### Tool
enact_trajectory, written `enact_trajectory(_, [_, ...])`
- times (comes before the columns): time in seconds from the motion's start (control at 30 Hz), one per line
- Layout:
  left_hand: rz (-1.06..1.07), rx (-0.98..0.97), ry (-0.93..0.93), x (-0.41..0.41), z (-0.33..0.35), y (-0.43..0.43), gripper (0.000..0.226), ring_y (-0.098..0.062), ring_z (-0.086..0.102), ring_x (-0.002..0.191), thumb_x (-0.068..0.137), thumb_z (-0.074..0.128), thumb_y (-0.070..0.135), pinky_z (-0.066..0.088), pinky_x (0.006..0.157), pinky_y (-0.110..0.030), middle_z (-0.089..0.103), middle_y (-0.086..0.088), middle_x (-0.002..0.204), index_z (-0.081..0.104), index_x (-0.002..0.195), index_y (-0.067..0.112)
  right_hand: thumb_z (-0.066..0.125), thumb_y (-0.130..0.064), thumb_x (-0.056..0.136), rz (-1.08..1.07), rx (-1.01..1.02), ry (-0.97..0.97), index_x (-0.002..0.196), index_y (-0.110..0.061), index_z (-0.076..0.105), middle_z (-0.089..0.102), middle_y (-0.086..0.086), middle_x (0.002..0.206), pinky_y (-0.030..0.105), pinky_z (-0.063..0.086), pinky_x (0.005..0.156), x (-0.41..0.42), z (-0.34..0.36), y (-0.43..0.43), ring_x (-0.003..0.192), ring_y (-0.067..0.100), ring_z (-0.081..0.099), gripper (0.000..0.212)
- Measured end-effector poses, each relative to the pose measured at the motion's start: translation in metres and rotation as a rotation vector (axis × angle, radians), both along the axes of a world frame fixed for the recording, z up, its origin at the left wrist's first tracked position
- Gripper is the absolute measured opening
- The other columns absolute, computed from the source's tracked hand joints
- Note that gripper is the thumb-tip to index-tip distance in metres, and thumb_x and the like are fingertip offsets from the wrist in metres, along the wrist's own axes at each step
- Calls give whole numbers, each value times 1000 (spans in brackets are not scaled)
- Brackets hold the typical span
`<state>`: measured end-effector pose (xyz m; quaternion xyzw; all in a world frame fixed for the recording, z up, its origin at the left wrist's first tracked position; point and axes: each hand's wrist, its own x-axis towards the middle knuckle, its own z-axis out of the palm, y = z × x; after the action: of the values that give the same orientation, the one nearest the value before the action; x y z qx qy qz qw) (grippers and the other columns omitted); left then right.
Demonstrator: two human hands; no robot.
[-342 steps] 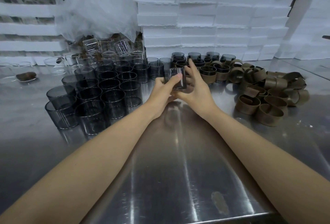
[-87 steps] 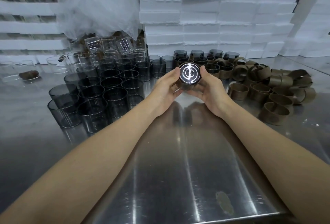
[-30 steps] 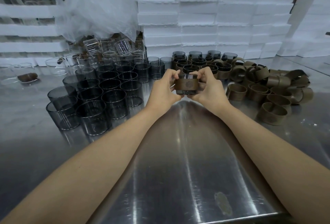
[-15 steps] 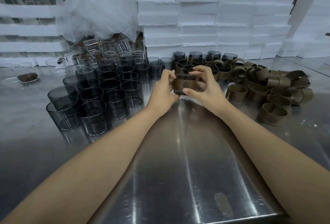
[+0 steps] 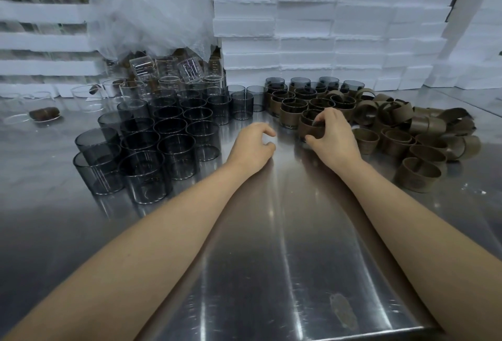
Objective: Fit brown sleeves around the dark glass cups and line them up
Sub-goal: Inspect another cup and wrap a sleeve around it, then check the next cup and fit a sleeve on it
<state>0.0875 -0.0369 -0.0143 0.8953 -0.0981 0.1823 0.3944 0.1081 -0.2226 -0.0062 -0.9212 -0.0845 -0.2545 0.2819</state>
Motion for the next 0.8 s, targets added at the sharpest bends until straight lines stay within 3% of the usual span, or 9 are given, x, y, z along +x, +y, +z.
enact_trajectory(0.07, [50, 66, -8, -5, 2, -1, 25, -20, 51, 125, 89, 56, 5, 33, 107, -23, 57, -3, 133, 66, 112, 11, 69, -12, 83, -6, -17, 13, 107, -10, 53, 52, 8, 123, 33, 41, 83, 1, -1, -2, 118, 25, 49, 29])
enact_trajectory(0.13, [110, 240, -64, -9, 4, -2, 28, -20, 48, 127, 91, 51, 6, 19, 119, -37, 57, -3, 132, 63, 116, 11, 69, -9, 87, -3, -12, 50, 118, -7, 53, 41, 13, 144, 35, 33, 106, 2, -1, -3, 141, 28, 32, 35])
enact_trajectory(0.2, [171, 518, -125, -11, 5, -5, 33, -23, 35, 139, 94, 48, 9, 2, 121, -42, 48, -8, 141, 57, 125, 10, 68, -5, 87, -20, 18, 66, 130, -8, 48, 20, 15, 157, 33, 24, 114, 1, 1, -2, 147, 29, 19, 47])
enact_trajectory(0.27, [248, 801, -133, -11, 8, -10, 41, -29, 15, 149, 97, 45, 12, -3, 121, -48, 25, -15, 157, 46, 138, 8, 70, -3, 84, -57, 10, 19, 134, -11, 44, 21, 15, 151, 35, 36, 108, -2, 2, 0, 140, 32, 29, 56])
enact_trajectory(0.33, [342, 1015, -89, -12, 10, -15, 48, -34, 1, 151, 100, 40, 18, -3, 121, -53, 6, -18, 163, 34, 147, 8, 70, -5, 82, -118, -85, -71, 129, -12, 47, 33, 15, 135, 39, 50, 87, -6, 5, 3, 125, 31, 37, 53])
enact_trajectory(0.4, [437, 1133, 0, -14, 11, -20, 52, -38, -6, 150, 104, 31, 28, -3, 118, -59, -5, -19, 163, 23, 153, 10, 66, -10, 83, -144, -159, -150, 119, -10, 51, 44, 13, 121, 38, 48, 74, -8, 7, 5, 114, 30, 42, 39])
enact_trajectory(0.53, [541, 1133, 154, -16, 10, -21, 58, -44, -11, 148, 105, 20, 39, 4, 111, -70, -16, -19, 161, 10, 156, 12, 52, -28, 92, -132, -111, -52, 93, -17, 56, 61, -1, 84, 32, 32, 70, -10, 8, 9, 84, 25, 57, 11])
enact_trajectory(0.67, [526, 1056, 142, -17, 11, -20, 56, -45, -7, 148, 106, 23, 35, 23, 108, -66, -18, -18, 161, 13, 155, 9, 49, -31, 93, -132, -104, 52, 87, -17, 59, 65, 0, 84, 32, 35, 69, -10, 3, 9, 86, 27, 59, 18])
enact_trajectory(0.8, [446, 982, 9, -17, 10, -22, 47, -40, 0, 149, 103, 36, 20, 29, 105, -56, -12, -18, 162, 30, 148, 9, 50, -26, 89, -113, -80, 93, 95, -19, 58, 64, 0, 89, 32, 39, 66, -7, 2, 7, 90, 24, 58, 12])
